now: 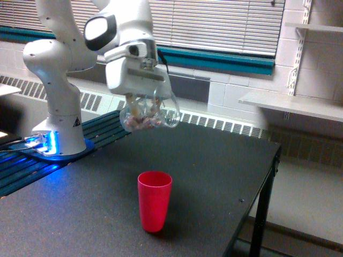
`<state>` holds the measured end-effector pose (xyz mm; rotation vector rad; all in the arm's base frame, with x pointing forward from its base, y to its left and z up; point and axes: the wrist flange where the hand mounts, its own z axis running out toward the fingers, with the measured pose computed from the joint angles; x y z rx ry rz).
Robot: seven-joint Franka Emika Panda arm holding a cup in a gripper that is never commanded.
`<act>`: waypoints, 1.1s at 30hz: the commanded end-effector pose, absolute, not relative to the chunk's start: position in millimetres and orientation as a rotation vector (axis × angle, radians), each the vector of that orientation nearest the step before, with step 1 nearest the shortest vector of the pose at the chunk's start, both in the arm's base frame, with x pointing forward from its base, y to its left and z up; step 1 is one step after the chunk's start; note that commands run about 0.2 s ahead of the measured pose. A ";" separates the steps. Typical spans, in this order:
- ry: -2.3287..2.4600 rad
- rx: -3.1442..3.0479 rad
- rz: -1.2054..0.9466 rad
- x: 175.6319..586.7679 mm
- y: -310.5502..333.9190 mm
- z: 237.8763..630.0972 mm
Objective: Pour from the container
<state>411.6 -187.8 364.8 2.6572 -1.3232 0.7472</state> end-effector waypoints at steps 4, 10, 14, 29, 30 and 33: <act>-1.383 2.655 0.684 399.9 -181.3 337.0; -1.397 2.646 0.583 393.7 -176.3 325.8; -1.383 2.647 0.527 391.1 -169.1 320.2; -1.395 2.584 0.374 381.6 -161.3 306.9; -1.401 2.583 0.373 380.6 -163.6 306.3; -1.414 2.578 0.375 378.8 -171.8 305.0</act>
